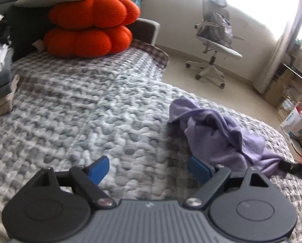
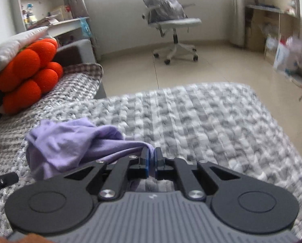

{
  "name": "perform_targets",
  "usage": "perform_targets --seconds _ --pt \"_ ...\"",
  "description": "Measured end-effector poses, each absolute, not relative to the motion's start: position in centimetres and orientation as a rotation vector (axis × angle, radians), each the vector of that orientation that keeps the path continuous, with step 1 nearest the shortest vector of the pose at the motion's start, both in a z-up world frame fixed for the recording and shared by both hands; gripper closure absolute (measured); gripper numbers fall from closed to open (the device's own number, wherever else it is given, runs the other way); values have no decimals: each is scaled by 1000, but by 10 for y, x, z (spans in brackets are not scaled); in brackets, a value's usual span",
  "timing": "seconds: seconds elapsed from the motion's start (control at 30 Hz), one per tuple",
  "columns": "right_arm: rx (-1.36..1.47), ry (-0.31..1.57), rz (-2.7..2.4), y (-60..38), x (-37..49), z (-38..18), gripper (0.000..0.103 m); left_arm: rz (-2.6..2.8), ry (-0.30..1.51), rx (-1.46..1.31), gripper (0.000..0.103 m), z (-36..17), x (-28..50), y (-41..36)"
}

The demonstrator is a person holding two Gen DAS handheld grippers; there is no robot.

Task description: Fold clothes

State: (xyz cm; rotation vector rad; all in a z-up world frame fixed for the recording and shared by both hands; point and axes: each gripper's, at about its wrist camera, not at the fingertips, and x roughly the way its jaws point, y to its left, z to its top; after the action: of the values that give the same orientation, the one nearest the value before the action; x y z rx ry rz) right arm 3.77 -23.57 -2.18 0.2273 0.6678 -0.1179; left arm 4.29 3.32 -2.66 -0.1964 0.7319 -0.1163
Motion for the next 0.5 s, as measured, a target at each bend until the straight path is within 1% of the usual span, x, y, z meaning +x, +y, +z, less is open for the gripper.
perform_targets --seconds 0.03,0.1,0.23,0.27,0.3,0.33,0.43,0.5 --pt "242 672 -107 -237 37 -23 96 -131 731 -201 15 -25 45 32" --pt "260 678 -85 -238 34 -23 89 -164 738 -225 15 -24 50 30" --pt "244 664 -63 -234 29 -17 86 -218 757 -249 17 -25 60 18" --pt "245 662 -54 -232 28 -16 74 -223 762 -245 19 -26 61 15" --pt "246 659 -44 -231 28 -14 54 -228 768 -241 23 -27 62 12" --pt "246 657 -35 -230 27 -13 49 -232 771 -241 25 -27 62 9" --pt "217 650 2 -224 27 -8 49 -248 781 -251 37 -26 65 2" --pt "198 646 21 -217 30 -5 49 -264 787 -265 48 -25 68 0"
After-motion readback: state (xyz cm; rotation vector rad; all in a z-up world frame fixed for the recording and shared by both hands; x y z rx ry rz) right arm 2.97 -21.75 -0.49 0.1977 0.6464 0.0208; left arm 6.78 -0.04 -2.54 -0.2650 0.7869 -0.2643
